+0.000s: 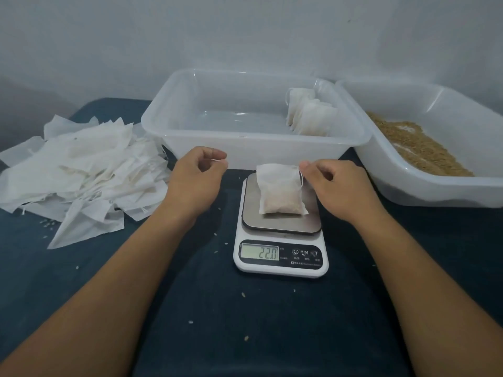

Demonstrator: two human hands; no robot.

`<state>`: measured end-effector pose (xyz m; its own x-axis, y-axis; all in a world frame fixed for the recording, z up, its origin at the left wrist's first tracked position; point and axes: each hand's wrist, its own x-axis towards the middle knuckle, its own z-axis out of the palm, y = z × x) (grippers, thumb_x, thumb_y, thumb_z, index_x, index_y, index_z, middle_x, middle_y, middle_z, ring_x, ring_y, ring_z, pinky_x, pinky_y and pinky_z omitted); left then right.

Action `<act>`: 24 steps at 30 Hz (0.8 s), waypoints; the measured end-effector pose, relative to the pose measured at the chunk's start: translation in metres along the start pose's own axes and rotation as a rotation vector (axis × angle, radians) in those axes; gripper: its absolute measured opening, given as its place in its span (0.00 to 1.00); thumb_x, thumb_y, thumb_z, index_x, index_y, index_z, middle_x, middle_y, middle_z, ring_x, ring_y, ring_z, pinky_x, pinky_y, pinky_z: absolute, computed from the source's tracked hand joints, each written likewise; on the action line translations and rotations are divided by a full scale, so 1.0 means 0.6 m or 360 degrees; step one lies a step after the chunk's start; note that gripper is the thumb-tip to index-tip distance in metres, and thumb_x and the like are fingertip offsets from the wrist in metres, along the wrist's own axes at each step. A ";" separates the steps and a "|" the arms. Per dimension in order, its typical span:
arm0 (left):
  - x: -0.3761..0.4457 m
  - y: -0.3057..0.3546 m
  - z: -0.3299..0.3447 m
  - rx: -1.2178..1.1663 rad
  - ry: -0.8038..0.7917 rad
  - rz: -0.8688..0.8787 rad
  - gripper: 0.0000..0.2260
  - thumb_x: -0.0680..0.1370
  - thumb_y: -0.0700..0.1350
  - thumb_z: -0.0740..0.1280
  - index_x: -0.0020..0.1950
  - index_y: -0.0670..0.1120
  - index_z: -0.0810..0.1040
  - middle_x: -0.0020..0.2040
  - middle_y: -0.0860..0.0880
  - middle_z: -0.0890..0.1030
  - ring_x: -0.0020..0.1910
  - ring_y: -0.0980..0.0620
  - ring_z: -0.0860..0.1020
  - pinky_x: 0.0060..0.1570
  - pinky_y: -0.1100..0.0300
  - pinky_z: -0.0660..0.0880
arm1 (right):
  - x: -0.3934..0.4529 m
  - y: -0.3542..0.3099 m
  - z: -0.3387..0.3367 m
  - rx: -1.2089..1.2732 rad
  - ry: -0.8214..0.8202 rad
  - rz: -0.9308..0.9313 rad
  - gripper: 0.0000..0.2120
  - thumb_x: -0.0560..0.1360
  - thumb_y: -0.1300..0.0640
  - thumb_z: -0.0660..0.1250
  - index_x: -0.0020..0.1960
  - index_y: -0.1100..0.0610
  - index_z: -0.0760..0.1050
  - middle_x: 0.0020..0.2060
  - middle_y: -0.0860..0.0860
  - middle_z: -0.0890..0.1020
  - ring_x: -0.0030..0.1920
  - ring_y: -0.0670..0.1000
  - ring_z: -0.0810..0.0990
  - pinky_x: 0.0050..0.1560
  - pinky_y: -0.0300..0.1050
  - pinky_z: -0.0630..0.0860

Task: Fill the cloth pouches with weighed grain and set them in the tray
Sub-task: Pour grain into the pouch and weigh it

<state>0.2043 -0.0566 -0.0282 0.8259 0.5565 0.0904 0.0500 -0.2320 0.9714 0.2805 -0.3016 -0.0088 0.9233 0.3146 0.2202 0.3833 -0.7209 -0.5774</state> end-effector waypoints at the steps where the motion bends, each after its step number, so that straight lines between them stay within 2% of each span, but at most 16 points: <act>1: -0.002 0.001 0.001 0.0001 -0.0013 0.0006 0.05 0.80 0.48 0.70 0.47 0.59 0.81 0.45 0.53 0.82 0.31 0.63 0.77 0.26 0.69 0.74 | 0.000 -0.001 0.001 0.0020 0.0006 0.0008 0.21 0.81 0.37 0.62 0.39 0.49 0.81 0.38 0.46 0.84 0.41 0.47 0.81 0.46 0.49 0.78; 4: -0.008 0.003 0.004 0.0001 -0.0064 0.0030 0.05 0.80 0.48 0.70 0.48 0.59 0.81 0.44 0.54 0.82 0.31 0.64 0.78 0.27 0.69 0.73 | 0.000 -0.006 0.005 0.0132 0.0027 0.0023 0.12 0.79 0.39 0.67 0.41 0.43 0.81 0.36 0.43 0.83 0.39 0.42 0.80 0.43 0.44 0.77; 6: -0.013 0.006 0.004 -0.0003 -0.0103 0.0058 0.04 0.79 0.49 0.70 0.49 0.60 0.81 0.43 0.56 0.82 0.33 0.64 0.79 0.27 0.70 0.74 | -0.002 -0.009 0.010 0.0218 0.0042 -0.0015 0.08 0.78 0.43 0.72 0.41 0.43 0.82 0.31 0.40 0.80 0.33 0.41 0.77 0.37 0.35 0.72; 7: -0.016 0.008 0.005 -0.0002 -0.0124 0.0072 0.04 0.79 0.50 0.71 0.49 0.60 0.81 0.42 0.58 0.83 0.35 0.64 0.79 0.29 0.69 0.75 | -0.004 -0.012 0.011 0.0261 0.0047 -0.0061 0.07 0.77 0.46 0.73 0.41 0.44 0.82 0.29 0.40 0.79 0.31 0.40 0.75 0.34 0.30 0.69; 9: -0.022 0.011 0.006 0.0039 -0.0162 0.0109 0.03 0.79 0.52 0.71 0.50 0.60 0.81 0.42 0.62 0.83 0.39 0.65 0.80 0.38 0.67 0.76 | -0.010 -0.019 0.009 0.0349 0.0060 -0.0177 0.07 0.77 0.50 0.74 0.41 0.44 0.81 0.28 0.40 0.77 0.31 0.39 0.74 0.35 0.27 0.69; 12: -0.033 0.021 0.010 -0.0001 -0.0278 0.0229 0.06 0.79 0.55 0.72 0.55 0.60 0.81 0.49 0.65 0.84 0.48 0.67 0.81 0.51 0.67 0.77 | -0.019 -0.031 0.000 0.0536 0.0147 -0.0357 0.06 0.78 0.53 0.73 0.43 0.47 0.81 0.32 0.43 0.80 0.33 0.41 0.76 0.37 0.29 0.70; 14: -0.044 0.030 0.011 -0.0129 -0.0432 0.0293 0.15 0.75 0.59 0.72 0.61 0.59 0.79 0.56 0.61 0.84 0.57 0.66 0.81 0.55 0.71 0.76 | -0.023 -0.037 -0.007 0.0699 0.0192 -0.0417 0.05 0.79 0.53 0.72 0.45 0.48 0.81 0.36 0.48 0.82 0.35 0.46 0.78 0.37 0.35 0.74; 16: -0.053 0.034 0.012 -0.0225 -0.0584 0.0317 0.25 0.71 0.63 0.72 0.66 0.58 0.77 0.61 0.58 0.83 0.61 0.63 0.80 0.57 0.70 0.76 | -0.025 -0.041 -0.011 0.0788 0.0220 -0.0445 0.05 0.80 0.52 0.71 0.46 0.47 0.81 0.37 0.51 0.82 0.37 0.51 0.79 0.40 0.45 0.77; 19: -0.064 0.037 0.019 -0.0130 -0.0669 0.0346 0.32 0.69 0.64 0.73 0.72 0.57 0.74 0.63 0.59 0.81 0.62 0.61 0.80 0.59 0.63 0.78 | -0.026 -0.041 -0.016 0.0843 0.0232 -0.0467 0.04 0.80 0.49 0.70 0.46 0.46 0.80 0.38 0.47 0.82 0.37 0.49 0.80 0.41 0.47 0.79; 22: -0.070 0.042 0.024 0.0118 -0.0602 0.0424 0.34 0.68 0.67 0.72 0.73 0.62 0.71 0.61 0.65 0.79 0.59 0.64 0.79 0.56 0.69 0.76 | -0.028 -0.043 -0.024 0.0870 0.0220 -0.0511 0.05 0.78 0.46 0.69 0.46 0.45 0.79 0.38 0.46 0.83 0.37 0.50 0.80 0.39 0.46 0.79; 24: -0.072 0.042 0.025 0.0249 -0.0646 0.0454 0.32 0.67 0.67 0.73 0.71 0.66 0.71 0.61 0.68 0.78 0.58 0.63 0.79 0.55 0.68 0.76 | -0.030 -0.046 -0.028 0.0897 0.0217 -0.0571 0.05 0.78 0.45 0.68 0.46 0.44 0.79 0.38 0.47 0.83 0.37 0.52 0.80 0.38 0.47 0.80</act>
<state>0.1785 -0.0985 -0.0107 0.9687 0.1068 0.2242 -0.1510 -0.4633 0.8733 0.2536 -0.2977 0.0166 0.7502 0.3670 0.5500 0.6297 -0.1431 -0.7635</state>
